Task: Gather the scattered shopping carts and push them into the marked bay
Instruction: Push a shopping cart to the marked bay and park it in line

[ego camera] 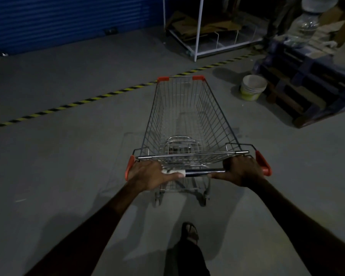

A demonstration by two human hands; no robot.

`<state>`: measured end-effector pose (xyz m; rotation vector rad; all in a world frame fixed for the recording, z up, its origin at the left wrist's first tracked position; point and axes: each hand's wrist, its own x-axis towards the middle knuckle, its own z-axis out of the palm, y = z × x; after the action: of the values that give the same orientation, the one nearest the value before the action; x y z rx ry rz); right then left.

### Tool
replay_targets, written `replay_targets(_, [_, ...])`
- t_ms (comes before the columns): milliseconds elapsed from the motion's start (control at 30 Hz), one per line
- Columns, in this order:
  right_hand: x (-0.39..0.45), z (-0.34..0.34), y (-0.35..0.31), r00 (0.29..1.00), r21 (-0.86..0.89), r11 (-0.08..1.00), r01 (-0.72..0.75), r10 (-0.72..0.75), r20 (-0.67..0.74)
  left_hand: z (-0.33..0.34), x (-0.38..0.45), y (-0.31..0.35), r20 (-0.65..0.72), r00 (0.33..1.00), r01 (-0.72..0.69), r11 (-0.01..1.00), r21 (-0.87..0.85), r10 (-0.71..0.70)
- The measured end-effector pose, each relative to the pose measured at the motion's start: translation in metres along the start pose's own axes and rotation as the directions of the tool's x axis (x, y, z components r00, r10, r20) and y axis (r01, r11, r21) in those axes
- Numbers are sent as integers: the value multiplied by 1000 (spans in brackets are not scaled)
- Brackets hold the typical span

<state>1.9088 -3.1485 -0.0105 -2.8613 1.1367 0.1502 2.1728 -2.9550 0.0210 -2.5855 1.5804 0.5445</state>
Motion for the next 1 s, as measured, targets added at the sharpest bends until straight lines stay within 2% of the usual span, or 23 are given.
replay_targets(333, [194, -27, 55, 998, -42, 998, 54, -55, -11, -69, 181, -6, 4, 1000, 23, 999, 22, -24])
replay_targets(1000, [576, -74, 144, 1000, 35, 999, 6, -7, 27, -200, 560, -43, -45, 999, 21, 999, 31, -20])
